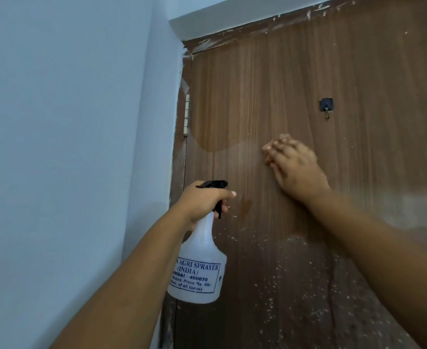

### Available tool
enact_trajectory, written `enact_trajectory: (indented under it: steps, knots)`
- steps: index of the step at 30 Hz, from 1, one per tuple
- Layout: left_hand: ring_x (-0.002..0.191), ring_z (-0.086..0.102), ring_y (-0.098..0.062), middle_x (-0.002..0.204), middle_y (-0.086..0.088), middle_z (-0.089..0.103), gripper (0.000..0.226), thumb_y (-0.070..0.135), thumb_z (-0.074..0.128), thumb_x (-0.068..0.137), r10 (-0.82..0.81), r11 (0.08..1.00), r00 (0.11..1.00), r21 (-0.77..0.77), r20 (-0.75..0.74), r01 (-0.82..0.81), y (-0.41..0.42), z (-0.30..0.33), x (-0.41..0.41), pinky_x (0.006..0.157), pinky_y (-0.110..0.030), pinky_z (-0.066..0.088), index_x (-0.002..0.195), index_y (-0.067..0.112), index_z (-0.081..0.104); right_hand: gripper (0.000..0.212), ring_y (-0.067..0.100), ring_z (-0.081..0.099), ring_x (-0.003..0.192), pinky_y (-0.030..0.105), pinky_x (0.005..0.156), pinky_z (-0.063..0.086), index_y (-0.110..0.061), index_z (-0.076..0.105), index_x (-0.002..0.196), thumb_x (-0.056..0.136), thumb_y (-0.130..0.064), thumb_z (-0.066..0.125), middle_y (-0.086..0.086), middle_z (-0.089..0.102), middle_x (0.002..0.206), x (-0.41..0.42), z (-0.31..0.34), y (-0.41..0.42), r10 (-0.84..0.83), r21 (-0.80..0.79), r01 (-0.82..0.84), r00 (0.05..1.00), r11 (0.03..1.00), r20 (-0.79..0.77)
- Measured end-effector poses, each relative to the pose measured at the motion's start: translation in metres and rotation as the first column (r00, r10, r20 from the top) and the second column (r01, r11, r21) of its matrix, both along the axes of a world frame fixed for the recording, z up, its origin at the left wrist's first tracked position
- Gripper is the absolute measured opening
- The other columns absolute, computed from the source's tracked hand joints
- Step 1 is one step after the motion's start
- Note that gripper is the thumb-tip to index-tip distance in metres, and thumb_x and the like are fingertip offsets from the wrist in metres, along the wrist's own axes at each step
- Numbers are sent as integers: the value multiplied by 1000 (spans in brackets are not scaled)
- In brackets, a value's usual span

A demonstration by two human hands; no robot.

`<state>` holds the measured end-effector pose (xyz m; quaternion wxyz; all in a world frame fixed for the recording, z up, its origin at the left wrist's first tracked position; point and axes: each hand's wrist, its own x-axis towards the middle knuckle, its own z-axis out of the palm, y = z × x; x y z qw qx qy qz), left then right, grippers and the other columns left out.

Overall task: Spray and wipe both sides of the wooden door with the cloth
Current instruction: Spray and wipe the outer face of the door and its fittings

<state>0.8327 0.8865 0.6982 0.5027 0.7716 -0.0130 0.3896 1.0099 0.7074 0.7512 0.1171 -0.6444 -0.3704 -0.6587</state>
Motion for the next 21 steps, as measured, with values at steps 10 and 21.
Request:
enact_trajectory:
  steps: [10, 21]
  knots:
    - [73, 70, -18, 75, -9, 73, 16, 22, 73, 88, 17, 998, 998, -62, 56, -13, 30, 12, 9, 56, -26, 51, 82, 7, 73, 47, 23, 22, 149, 42, 116, 24, -24, 41, 149, 102, -29, 34, 1, 37, 156, -24, -39, 54, 71, -748, 58, 988, 661, 140]
    - [85, 73, -25, 78, -8, 74, 16, 23, 73, 86, 78, 992, 983, -109, 167, -60, 61, 22, 19, 60, -29, 51, 88, 8, 74, 45, 34, 45, 131, 49, 104, 42, -15, 50, 140, 96, -21, 54, 15, 47, 145, -22, 7, 121, 31, -203, -1, 989, 979, 144]
